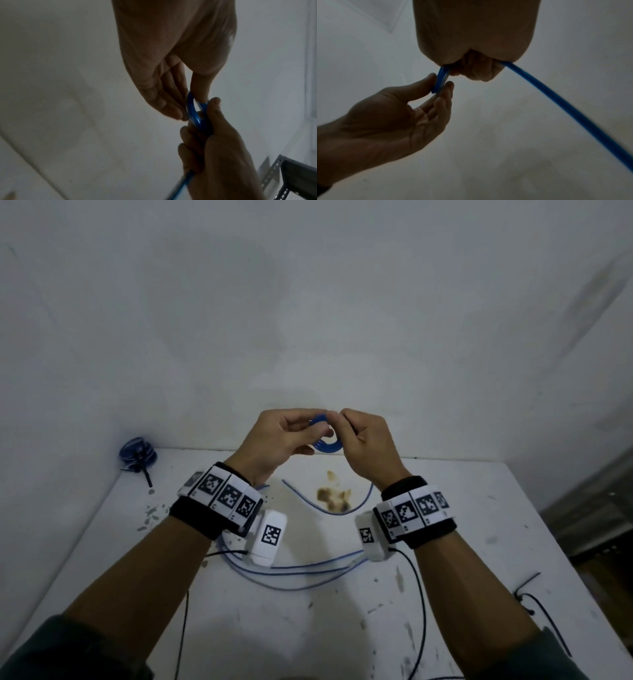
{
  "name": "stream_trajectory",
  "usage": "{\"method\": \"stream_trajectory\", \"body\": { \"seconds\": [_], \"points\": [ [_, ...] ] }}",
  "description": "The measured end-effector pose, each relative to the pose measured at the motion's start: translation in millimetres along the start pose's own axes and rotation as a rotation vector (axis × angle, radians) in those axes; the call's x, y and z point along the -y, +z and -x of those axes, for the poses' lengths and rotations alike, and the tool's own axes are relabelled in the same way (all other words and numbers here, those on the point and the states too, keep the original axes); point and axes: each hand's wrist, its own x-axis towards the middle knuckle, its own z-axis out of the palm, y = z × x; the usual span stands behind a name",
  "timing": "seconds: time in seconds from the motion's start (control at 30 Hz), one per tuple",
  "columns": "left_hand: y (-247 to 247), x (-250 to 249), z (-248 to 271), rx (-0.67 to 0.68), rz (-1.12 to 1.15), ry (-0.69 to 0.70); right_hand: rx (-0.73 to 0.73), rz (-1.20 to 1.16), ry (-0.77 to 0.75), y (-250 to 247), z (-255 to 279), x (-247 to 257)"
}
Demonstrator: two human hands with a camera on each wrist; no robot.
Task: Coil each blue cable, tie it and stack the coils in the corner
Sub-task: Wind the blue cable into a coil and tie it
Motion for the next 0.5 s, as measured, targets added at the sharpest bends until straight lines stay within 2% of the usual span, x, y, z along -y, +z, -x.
{"method": "stream_trajectory", "body": {
  "seconds": [0.1, 0.17, 0.3, 0.4, 0.5],
  "points": [
    [-3, -7, -4, -0.024, -0.106, 0.067, 0.133, 0.022, -0.014, -11, -9, 5],
    [1, -6, -5, -0.083, -0.088, 0.109, 0.144, -0.045, -0.011, -18, -12, 7],
    [15, -1, -2, -0.203, 0.047, 0.162, 0.037, -0.165, -0.037, -15, -7, 7],
    [25, 1, -3, -0.274, 0.246, 0.173, -0.087, -0.197, 0.016, 7, 9, 7],
    [29, 6, 0, -0.238, 0.351, 0.150, -0.186, -0.276, 0.073, 20, 19, 9]
  ]
}}
